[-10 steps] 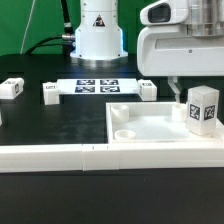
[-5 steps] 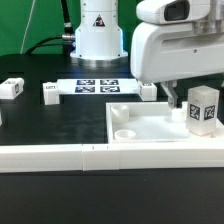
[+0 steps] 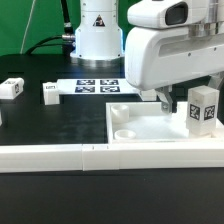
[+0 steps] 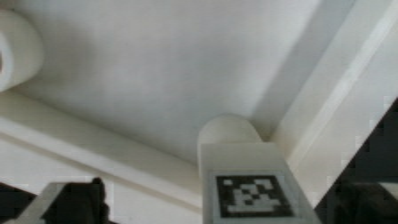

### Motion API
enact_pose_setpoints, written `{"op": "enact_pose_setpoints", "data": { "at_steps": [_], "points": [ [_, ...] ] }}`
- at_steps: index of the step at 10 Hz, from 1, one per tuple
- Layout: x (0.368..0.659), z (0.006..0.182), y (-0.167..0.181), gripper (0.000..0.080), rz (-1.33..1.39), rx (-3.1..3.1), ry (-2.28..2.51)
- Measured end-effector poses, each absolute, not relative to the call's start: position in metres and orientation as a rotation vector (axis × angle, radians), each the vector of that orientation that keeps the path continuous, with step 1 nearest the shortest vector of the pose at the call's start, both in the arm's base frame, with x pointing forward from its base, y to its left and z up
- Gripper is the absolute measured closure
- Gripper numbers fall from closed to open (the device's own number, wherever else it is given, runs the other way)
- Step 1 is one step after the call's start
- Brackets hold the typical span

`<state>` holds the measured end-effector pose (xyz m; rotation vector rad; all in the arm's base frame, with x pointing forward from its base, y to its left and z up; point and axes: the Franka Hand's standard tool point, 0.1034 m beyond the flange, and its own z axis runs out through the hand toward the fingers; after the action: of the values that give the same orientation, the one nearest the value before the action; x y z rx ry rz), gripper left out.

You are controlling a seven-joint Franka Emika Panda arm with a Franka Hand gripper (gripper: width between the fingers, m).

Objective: Assemble one leg

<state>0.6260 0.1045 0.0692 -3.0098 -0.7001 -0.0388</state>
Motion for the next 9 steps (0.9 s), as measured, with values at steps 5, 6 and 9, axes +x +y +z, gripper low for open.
{"op": "enact_pose_setpoints", "data": {
  "at_steps": [5, 6, 9],
  "points": [
    [0.6259, 0.0691, 0.1045, 0.051, -0.038, -3.015, -0.676],
    [0.6256, 0.0685, 0.1046, 0.051, -0.037, -3.016, -0.669],
    [0.6238, 0.0668, 0.1118, 0.051, -0.072, -3.069, -0.078]
  ]
}}
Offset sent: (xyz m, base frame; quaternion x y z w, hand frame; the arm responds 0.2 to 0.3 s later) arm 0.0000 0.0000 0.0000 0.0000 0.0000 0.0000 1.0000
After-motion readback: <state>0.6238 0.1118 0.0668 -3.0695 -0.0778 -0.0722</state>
